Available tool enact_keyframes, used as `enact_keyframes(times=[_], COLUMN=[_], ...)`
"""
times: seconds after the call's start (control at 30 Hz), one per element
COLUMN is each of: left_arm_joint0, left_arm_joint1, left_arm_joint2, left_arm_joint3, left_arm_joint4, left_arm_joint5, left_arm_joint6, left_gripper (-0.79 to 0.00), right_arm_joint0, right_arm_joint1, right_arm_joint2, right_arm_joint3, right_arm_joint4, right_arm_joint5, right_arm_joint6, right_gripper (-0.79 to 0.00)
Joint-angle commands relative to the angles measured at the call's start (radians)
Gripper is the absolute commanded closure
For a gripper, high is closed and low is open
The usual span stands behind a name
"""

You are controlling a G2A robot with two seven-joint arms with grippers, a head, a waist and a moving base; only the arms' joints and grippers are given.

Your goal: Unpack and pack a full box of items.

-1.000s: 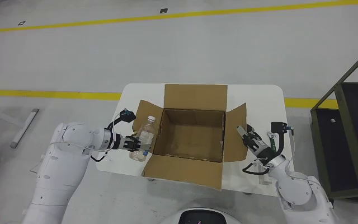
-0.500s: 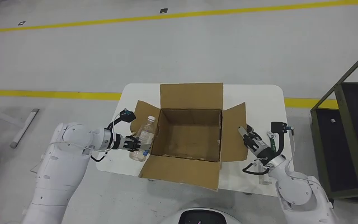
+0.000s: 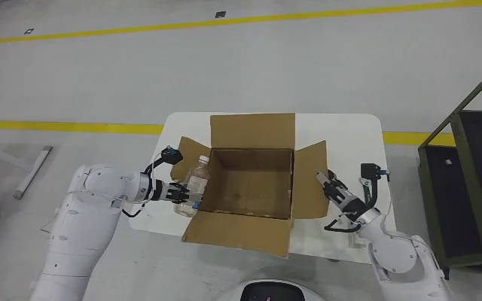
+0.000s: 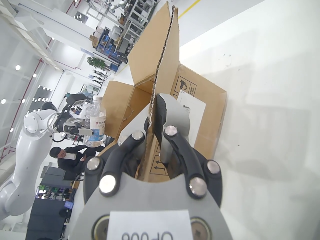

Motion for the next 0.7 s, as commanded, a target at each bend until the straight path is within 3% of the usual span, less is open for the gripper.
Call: enact_keyframes(times=[0.0,0.67], left_arm_joint0=[0.0,0.0], left_arm_joint1=[0.0,0.0], left_arm_joint2=[0.0,0.0], left_arm_joint3=[0.0,0.0], left_arm_joint4=[0.0,0.0], left_arm_joint5=[0.0,0.0], left_arm_joint6=[0.0,0.0], left_gripper=[0.0,0.0], right_arm_joint0=[0.007,0.007], right_arm_joint1=[0.001,0.001], right_arm_joint2=[-0.007,-0.111], right_arm_joint3=[0.01,-0.009], right_arm_joint4=[0.01,0.002], right_arm_joint5=[0.005,0.032], right_arm_joint6=[0.023,0.009], right_gripper=[0.0,0.0])
